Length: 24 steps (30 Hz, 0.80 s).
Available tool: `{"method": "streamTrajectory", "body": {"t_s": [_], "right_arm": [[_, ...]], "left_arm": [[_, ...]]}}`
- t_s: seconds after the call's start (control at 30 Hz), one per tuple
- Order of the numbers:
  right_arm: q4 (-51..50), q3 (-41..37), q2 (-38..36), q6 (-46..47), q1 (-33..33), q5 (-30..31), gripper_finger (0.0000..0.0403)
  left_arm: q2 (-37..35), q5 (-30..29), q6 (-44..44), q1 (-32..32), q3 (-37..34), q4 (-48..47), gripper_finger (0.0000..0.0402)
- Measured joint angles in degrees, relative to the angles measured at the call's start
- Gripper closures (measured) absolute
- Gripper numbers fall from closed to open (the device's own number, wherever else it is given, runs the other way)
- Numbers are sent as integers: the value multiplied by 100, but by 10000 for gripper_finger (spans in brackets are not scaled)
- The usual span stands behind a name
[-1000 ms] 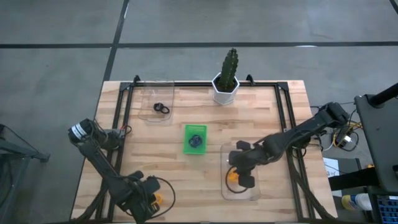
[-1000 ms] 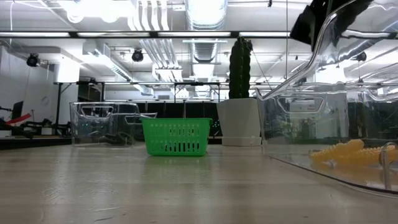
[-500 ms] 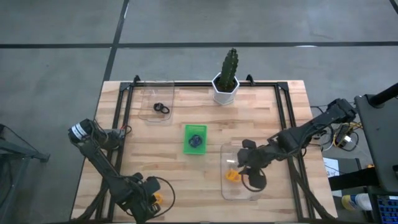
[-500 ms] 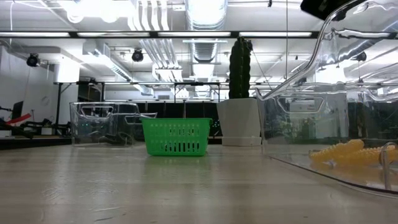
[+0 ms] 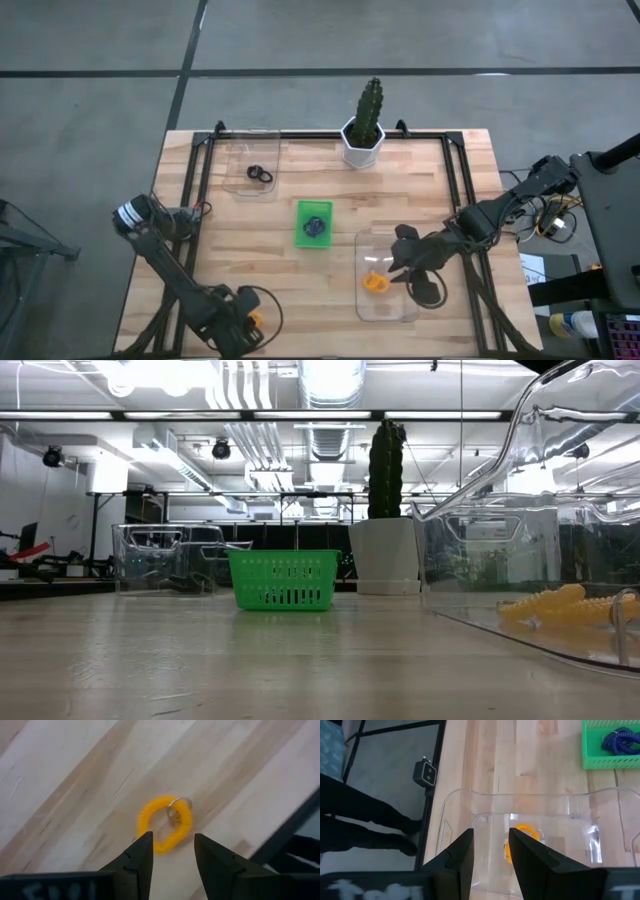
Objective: Sort spring keychains
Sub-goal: Put the yellow spring keychain into the bottom transparent bin
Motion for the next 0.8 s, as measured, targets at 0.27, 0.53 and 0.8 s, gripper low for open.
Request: {"method": "streamTrajectory", "body": {"t_s": [0.27, 0.53, 0.8], "right_arm": [[-4, 0, 0, -8, 24, -12, 273], [9, 0, 0, 6, 24, -14, 280], [19, 0, 0, -3, 22, -10, 283]], "left_arm": [[280, 405, -148, 13, -171, 11, 266], [282, 531, -216, 27, -474, 184, 266], [269, 584, -290, 129, -765, 738, 266]]}}
